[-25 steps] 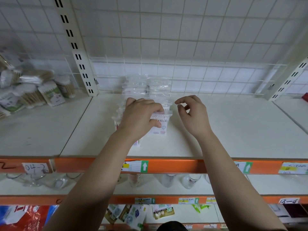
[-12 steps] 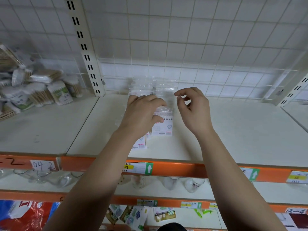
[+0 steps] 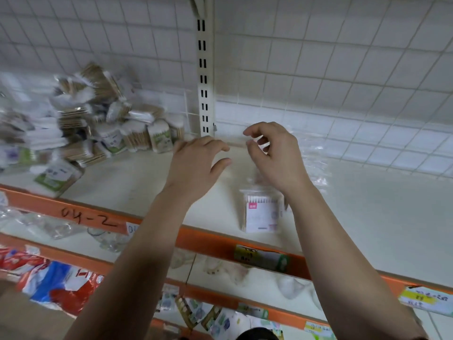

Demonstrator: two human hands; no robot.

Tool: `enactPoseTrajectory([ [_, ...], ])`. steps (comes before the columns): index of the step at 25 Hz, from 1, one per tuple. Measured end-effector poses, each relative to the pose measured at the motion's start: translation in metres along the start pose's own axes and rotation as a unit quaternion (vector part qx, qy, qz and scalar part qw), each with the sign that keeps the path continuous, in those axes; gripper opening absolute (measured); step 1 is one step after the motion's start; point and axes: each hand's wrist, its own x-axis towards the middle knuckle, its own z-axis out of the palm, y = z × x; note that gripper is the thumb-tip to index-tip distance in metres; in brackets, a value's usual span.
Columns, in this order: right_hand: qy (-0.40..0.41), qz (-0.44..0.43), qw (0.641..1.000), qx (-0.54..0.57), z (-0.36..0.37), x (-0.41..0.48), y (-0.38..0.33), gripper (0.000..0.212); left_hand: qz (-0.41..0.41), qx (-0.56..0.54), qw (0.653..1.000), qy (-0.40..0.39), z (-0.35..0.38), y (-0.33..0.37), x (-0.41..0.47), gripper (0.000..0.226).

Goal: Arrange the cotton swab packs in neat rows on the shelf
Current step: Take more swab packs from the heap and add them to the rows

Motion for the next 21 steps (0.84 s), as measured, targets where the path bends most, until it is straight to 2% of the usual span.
enactPoseTrajectory([
  [10, -0.073, -0.03, 0.997, 0.028, 0.112, 0.029, -0.06, 0.019, -0.097, 0.011, 0.995, 0.029, -0.052, -0.117, -0.052, 0.025],
  [15, -0.111, -0.037, 0.992, 0.046, 0.168, 0.036, -0.086, 0.018, -0.125, 0.017, 0.991, 0.044, -0.073, -0.169, -0.075, 0.038],
  [21, -0.153, -0.049, 0.985, 0.068, 0.234, 0.042, -0.116, 0.019, -0.166, 0.047, 0.982, 0.078, -0.106, -0.228, -0.101, 0.03],
])
